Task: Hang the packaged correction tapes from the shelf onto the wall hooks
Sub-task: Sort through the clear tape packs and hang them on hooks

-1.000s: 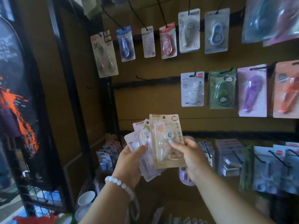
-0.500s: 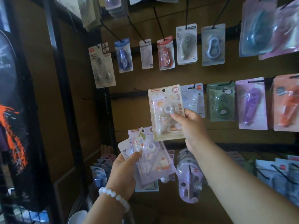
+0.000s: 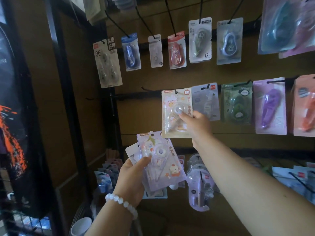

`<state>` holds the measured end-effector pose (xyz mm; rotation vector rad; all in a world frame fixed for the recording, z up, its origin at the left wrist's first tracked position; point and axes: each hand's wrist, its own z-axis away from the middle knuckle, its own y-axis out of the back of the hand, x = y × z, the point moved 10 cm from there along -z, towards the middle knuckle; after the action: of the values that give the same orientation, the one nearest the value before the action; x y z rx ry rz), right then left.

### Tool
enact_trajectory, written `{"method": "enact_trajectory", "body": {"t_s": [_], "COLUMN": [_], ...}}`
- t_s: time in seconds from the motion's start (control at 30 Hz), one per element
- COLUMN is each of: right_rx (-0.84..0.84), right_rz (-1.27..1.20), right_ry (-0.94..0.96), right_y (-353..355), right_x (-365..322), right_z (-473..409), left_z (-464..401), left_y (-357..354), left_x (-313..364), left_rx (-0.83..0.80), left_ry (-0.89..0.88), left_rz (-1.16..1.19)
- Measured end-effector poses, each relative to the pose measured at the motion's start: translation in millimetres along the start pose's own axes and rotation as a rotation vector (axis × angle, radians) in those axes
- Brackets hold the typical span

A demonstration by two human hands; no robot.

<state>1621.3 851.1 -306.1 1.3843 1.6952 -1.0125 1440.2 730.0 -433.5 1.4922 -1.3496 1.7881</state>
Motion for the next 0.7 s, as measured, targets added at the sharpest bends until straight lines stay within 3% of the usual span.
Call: {"method": "enact_trajectory", "body": {"t_s": [0.4, 0.7], "right_rx": [0.172, 0.094], "right_rz": [0.328, 0.329], "right_ry": [-0.133, -0.321], "right_y": [-2, -5], "right_x": [24, 57], "right_z": [-51, -44], "left_z": [-12, -16], "left_y": [0, -5], "left_x": [0, 0], "left_rx": [-0.011, -0.022], "left_ry": [0.004, -0.005], "left_rz": [0.007, -0.003]}}
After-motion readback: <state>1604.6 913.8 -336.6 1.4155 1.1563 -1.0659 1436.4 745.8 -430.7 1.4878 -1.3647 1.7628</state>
